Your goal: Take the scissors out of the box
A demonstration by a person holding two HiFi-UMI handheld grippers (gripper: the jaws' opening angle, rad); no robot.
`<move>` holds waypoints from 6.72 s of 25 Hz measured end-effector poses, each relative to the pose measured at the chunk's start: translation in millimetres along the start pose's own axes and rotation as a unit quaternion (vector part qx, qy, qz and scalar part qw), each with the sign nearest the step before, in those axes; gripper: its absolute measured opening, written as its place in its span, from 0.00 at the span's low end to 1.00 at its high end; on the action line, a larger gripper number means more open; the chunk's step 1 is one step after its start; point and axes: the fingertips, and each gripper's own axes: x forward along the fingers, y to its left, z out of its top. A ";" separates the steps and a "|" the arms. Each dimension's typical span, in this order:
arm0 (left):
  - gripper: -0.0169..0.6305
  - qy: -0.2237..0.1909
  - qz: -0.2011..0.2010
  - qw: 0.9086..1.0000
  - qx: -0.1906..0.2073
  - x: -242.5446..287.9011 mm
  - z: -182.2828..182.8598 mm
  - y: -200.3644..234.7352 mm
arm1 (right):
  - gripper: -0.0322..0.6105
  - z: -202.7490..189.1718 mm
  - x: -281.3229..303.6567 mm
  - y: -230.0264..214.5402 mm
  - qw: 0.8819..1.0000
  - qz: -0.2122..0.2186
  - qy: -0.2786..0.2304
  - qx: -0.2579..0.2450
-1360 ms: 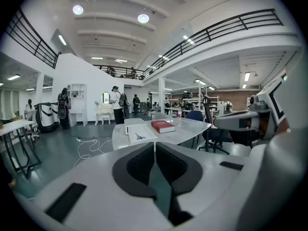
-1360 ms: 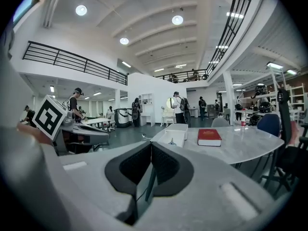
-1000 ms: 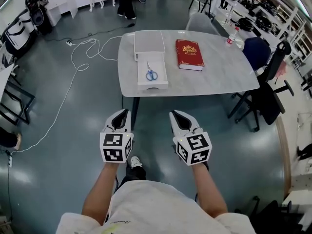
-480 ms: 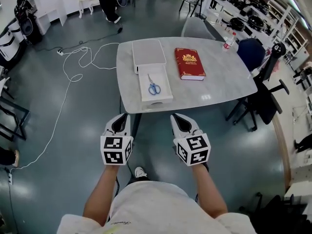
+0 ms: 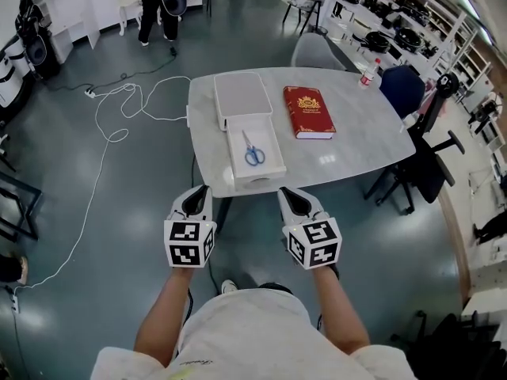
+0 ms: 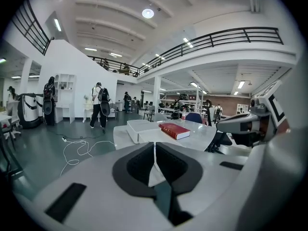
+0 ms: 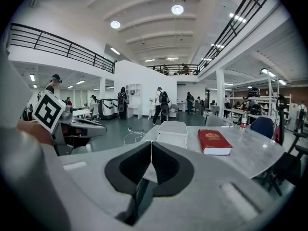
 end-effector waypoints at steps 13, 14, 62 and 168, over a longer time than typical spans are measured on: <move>0.05 0.010 0.011 1.000 0.008 39.7 2.5 23.4 | 0.06 -8.4 62.0 -15.6 0.999 0.024 0.028 -0.012; 0.05 0.012 0.012 1.000 0.008 45.9 3.0 25.3 | 0.07 -10.7 69.8 -18.4 0.999 0.028 0.034 -0.011; 0.05 0.102 0.004 0.995 -0.004 262.5 19.8 65.2 | 0.14 -77.6 256.6 -76.6 0.952 0.114 0.283 0.035; 0.05 0.080 -0.095 0.992 0.037 267.5 44.8 78.3 | 0.19 -37.3 227.5 -127.3 0.962 0.002 0.271 0.037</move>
